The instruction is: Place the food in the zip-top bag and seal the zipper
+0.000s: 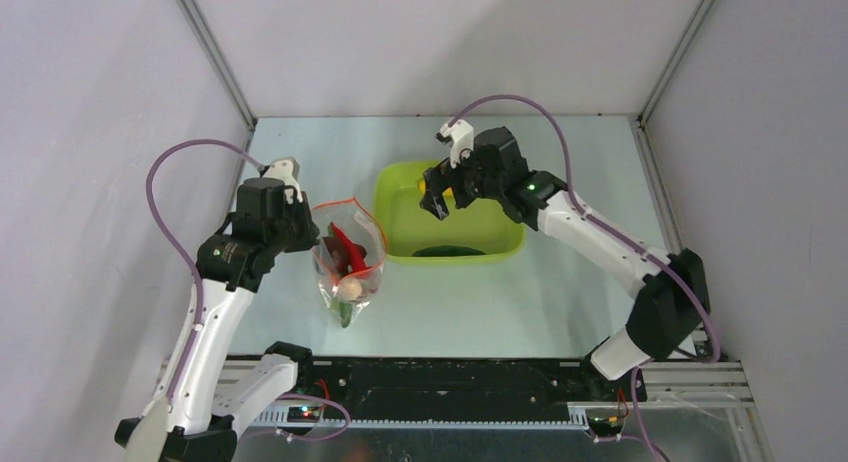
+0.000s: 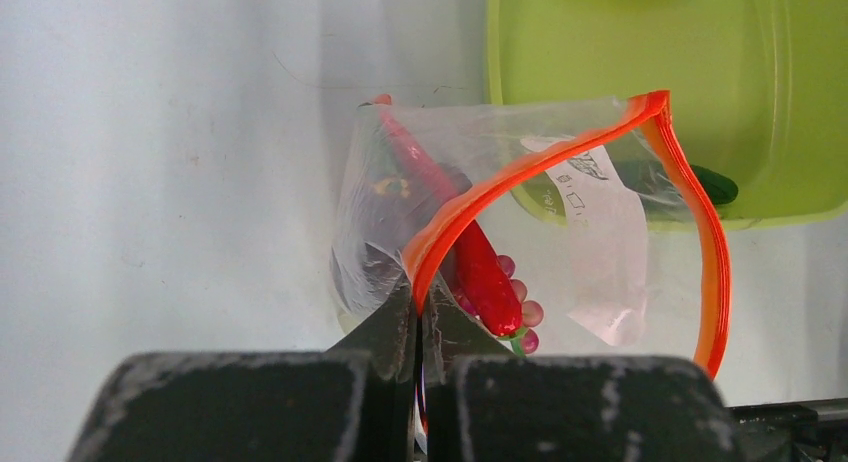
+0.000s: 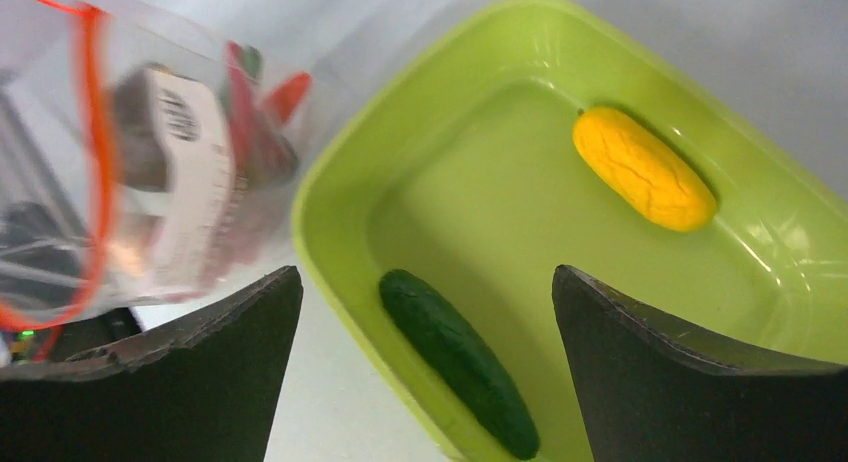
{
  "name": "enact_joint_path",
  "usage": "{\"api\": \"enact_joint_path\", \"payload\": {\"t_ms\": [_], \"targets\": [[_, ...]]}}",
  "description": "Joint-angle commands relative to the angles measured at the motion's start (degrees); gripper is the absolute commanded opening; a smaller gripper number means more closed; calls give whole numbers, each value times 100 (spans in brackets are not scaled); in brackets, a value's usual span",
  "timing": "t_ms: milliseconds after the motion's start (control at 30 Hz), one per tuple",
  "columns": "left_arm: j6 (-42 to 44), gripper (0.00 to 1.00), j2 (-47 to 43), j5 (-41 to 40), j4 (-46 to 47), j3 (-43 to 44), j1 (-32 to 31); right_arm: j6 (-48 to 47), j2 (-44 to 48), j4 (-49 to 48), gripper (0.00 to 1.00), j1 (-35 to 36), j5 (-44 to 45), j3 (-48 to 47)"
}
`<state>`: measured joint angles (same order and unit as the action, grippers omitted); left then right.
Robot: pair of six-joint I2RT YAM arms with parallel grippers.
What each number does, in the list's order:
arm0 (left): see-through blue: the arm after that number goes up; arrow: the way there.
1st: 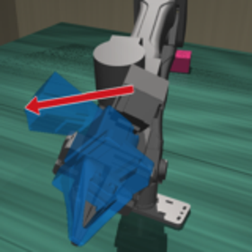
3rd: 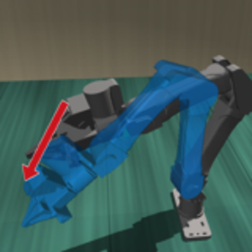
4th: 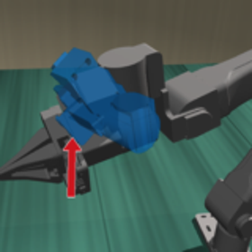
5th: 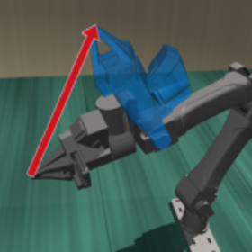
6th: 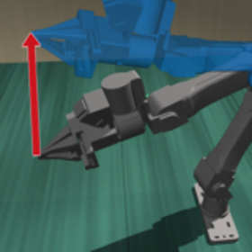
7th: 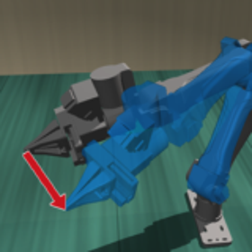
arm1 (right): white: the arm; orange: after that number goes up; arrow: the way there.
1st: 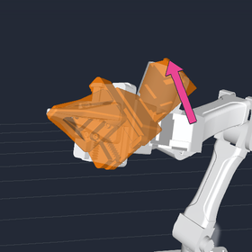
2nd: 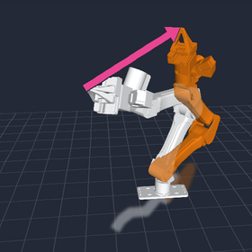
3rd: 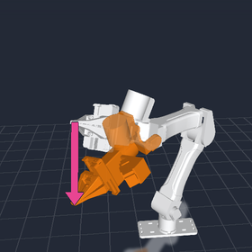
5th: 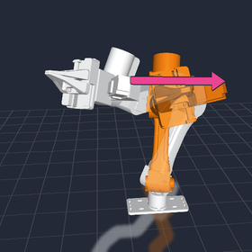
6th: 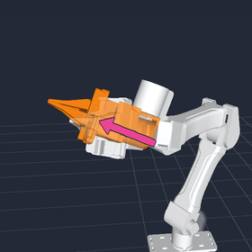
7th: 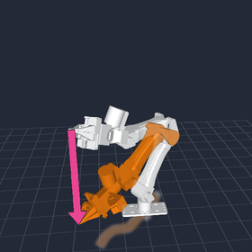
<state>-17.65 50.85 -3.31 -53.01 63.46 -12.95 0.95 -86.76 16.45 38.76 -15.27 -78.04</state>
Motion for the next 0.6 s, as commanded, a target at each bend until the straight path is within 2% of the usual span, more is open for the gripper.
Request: {"api": "enact_joint_path", "payload": {"t_ms": [0,167,300,567], "targets": [[188,2,-76,12,261,45,-2,-575,-623,255,99,-45,530,-306],[211,1,4,55,277,48,-1,-1188,-1404,66,99,-77,778,-652],[262,1,47,42,306,32,-3,-2279,-2069,-77,99,-126,730,-986],[391,1,333,199,182,253,1,-3098,-3404,-12,97,-395,-12,-2057]]}}
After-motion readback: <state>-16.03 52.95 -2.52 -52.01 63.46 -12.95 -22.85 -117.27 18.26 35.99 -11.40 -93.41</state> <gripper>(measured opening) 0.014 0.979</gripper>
